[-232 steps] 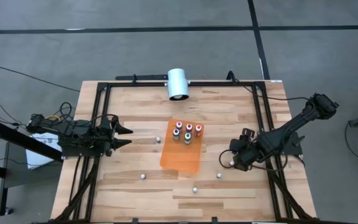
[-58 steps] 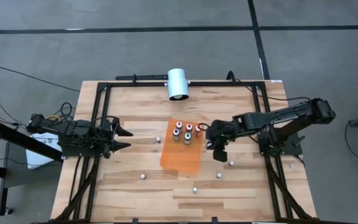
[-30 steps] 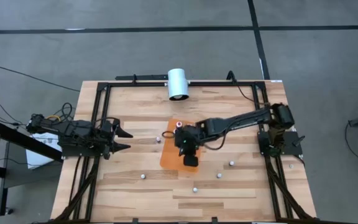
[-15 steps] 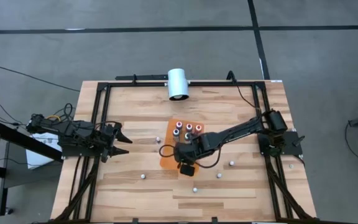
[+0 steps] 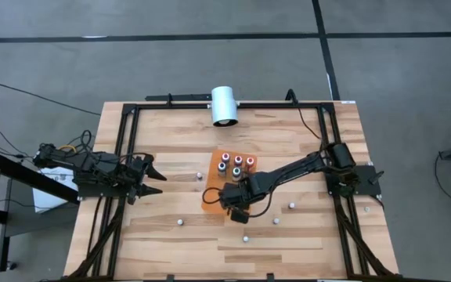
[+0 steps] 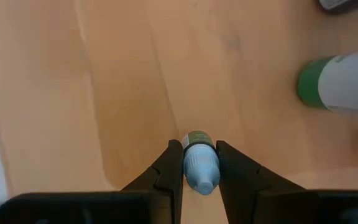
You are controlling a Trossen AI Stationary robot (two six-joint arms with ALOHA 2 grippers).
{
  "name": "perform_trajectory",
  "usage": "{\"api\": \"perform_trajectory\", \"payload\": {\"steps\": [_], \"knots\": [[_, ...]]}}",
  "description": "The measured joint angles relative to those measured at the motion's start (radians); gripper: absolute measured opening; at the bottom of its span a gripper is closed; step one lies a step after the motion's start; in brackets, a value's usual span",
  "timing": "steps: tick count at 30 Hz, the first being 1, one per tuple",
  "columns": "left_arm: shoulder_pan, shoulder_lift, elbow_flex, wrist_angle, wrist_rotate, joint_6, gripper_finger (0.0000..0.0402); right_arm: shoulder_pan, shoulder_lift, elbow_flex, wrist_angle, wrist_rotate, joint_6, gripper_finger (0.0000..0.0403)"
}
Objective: Pick & Place food coloring
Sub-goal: Put the top small green food coloring bottle into the orange bin, then put the top small black food coloring bottle into the orange bin
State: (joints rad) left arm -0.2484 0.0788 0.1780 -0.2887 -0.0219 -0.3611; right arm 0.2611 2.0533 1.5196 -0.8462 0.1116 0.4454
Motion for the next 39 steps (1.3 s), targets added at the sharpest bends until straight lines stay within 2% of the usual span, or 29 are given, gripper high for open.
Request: {"api": "perform_trajectory", "payload": {"steps": [6,19,31,39], "knots": [[0.000,0.000,0.000,-0.013,0.000,0.000,0.0240,-0.013,-0.003,-0.001,0.009,-0.005,0.000,0.0075],[0.000,0.000,0.000,-0.015,0.000,0.000,0.0240,-0.033,-0.003,-0.001,0.013,-0.026,-0.011,0.0117],[0.000,0.000,0.000,-0.021,0.000,0.001,0.0240,-0.033,-0.003,-0.001,0.013,-0.031,-0.009,0.0123],[0.000,0.000,0.000,-0.020,0.000,0.001,0.0240,-0.033,-0.080,-0.001,0.010,-0.029,0.000,0.0117]]}}
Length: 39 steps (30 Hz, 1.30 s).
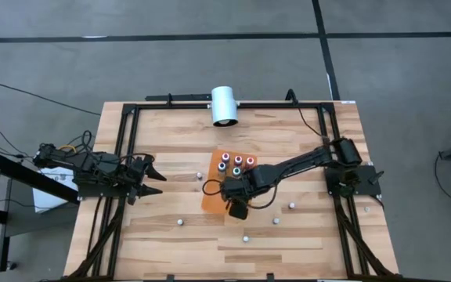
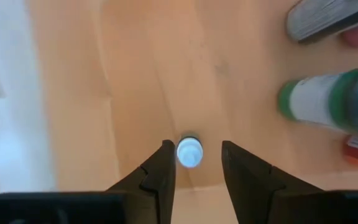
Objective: Pick & Place food coloring
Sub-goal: Put the top small black food coloring bottle into the orange bin
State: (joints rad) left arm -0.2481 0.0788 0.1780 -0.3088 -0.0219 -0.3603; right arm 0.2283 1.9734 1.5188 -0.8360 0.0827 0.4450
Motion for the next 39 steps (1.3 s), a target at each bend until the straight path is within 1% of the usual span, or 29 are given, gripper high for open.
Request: {"api": "perform_trajectory", "payload": {"steps": [4,9,11,13,15,16,21,25,27,30,34,37,39], "knots": [[0.000,0.000,0.000,0.000,-0.001,0.000,0.0240,0.000,-0.082,0.000,-0.008,0.027,0.000,0.0116],[0.000,0.000,0.000,0.000,-0.001,0.000,0.0240,0.012,-0.178,-0.003,-0.067,0.088,0.004,0.0116],[0.000,0.000,0.000,0.004,-0.002,0.000,0.0240,0.023,-0.206,-0.014,-0.095,0.139,0.035,0.0116],[0.000,0.000,0.000,0.018,-0.002,-0.008,0.0240,0.041,-0.230,-0.042,-0.134,0.218,0.080,0.0116],[0.000,0.000,0.000,0.033,-0.014,-0.028,0.0240,0.062,-0.265,-0.091,-0.127,0.277,0.135,0.0116],[0.000,0.000,0.000,0.037,-0.032,-0.035,0.0240,0.074,-0.283,-0.120,-0.121,0.290,0.162,0.0116],[0.000,0.006,0.000,0.038,-0.136,-0.050,0.0240,0.142,-0.367,-0.277,0.018,0.295,0.242,0.0116],[0.000,0.028,0.000,0.037,-0.150,-0.076,0.0240,0.186,-0.433,-0.377,0.136,0.289,0.262,0.0116],[0.000,0.048,0.000,0.037,-0.150,-0.098,0.0240,0.194,-0.467,-0.409,0.140,0.287,0.262,0.0116],[0.000,0.077,0.000,0.037,-0.150,-0.124,0.0240,0.186,-0.533,-0.453,0.145,0.287,0.253,0.0116],[0.000,0.111,0.000,0.042,-0.142,-0.176,0.0240,0.159,-0.648,-0.520,0.162,0.292,0.200,0.0116],[0.000,0.132,0.000,0.075,-0.141,-0.190,0.0240,0.134,-0.759,-0.596,0.238,0.293,0.153,0.0116],[0.000,0.145,0.000,0.126,-0.142,-0.184,0.0240,0.119,-0.838,-0.661,0.309,0.293,0.131,0.0116]]}}
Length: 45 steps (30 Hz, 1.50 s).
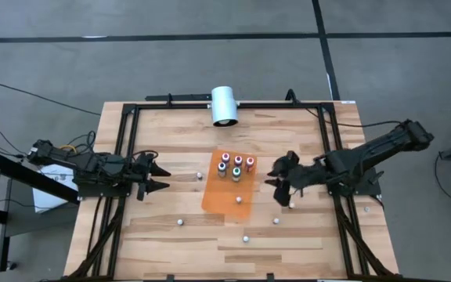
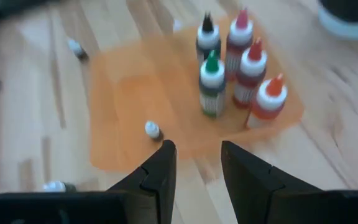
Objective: Pick & Place food coloring
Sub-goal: Put the top small black food coloring bottle into the orange bin
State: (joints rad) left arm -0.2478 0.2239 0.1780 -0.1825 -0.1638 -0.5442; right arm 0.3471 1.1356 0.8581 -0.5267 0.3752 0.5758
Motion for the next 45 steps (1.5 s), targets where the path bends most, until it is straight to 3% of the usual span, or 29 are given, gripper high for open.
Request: {"api": "perform_trajectory", "payload": {"steps": [10,21,26,33,40,45], "knots": [[0.000,0.087,0.000,0.138,-0.009,0.000,0.0240,-0.009,-0.380,-0.322,0.356,-0.010,-0.050,0.0116],[0.002,0.378,0.023,0.449,-0.026,0.000,0.0240,0.033,-0.590,-0.511,0.642,-0.010,-0.262,0.0116],[0.028,0.550,0.105,0.452,-0.010,0.000,0.0240,0.030,-0.664,-0.595,0.695,-0.008,-0.294,0.0116],[0.151,0.743,0.193,0.416,0.129,-0.012,0.0240,0.030,-0.763,-0.674,0.696,-0.007,-0.289,0.0116],[0.287,0.794,0.234,0.286,0.296,-0.092,0.0240,0.030,-0.821,-0.691,0.674,-0.007,-0.288,0.0116],[0.333,0.794,0.234,0.270,0.315,-0.170,0.0240,0.030,-0.823,-0.691,0.662,-0.007,-0.288,0.0116]]}}
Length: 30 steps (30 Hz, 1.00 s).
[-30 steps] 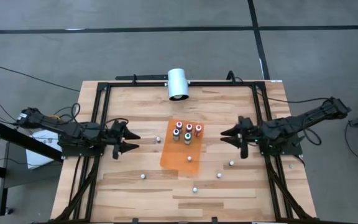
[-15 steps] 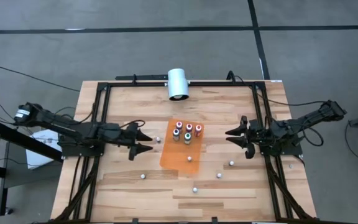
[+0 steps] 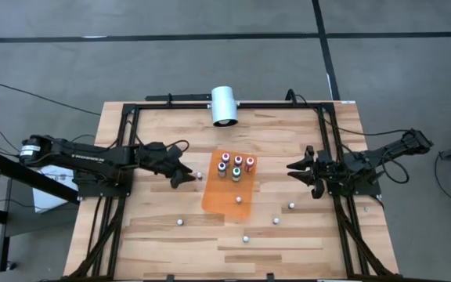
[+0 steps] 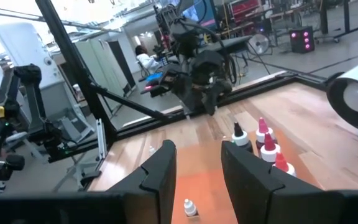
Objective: Pick & Place food coloring
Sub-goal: Put the top small black food coloring bottle into the orange bin
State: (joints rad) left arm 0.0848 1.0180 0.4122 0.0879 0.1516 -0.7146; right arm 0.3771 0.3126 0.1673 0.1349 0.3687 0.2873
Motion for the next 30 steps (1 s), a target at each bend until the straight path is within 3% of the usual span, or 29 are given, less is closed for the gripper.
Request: {"api": "perform_trajectory", "payload": {"steps": [5,8,14,20,30], "knots": [[0.005,0.000,0.000,0.000,0.000,-0.010,0.0240,0.000,0.000,0.000,-0.001,-0.003,0.010,0.0116],[0.005,0.000,0.000,0.000,0.000,-0.010,0.0240,0.001,0.000,0.000,0.000,-0.011,-0.063,0.0116],[0.005,0.000,0.000,-0.001,-0.010,-0.009,0.0240,0.000,0.000,0.000,0.017,-0.148,-0.154,0.0116],[0.005,0.003,0.000,0.001,-0.045,-0.009,0.0240,0.000,0.000,0.000,-0.025,-0.161,-0.155,0.0116],[0.005,0.108,0.000,0.029,-0.035,-0.035,0.0240,0.000,-0.064,-0.016,-0.022,-0.243,-0.156,0.0116]]}}
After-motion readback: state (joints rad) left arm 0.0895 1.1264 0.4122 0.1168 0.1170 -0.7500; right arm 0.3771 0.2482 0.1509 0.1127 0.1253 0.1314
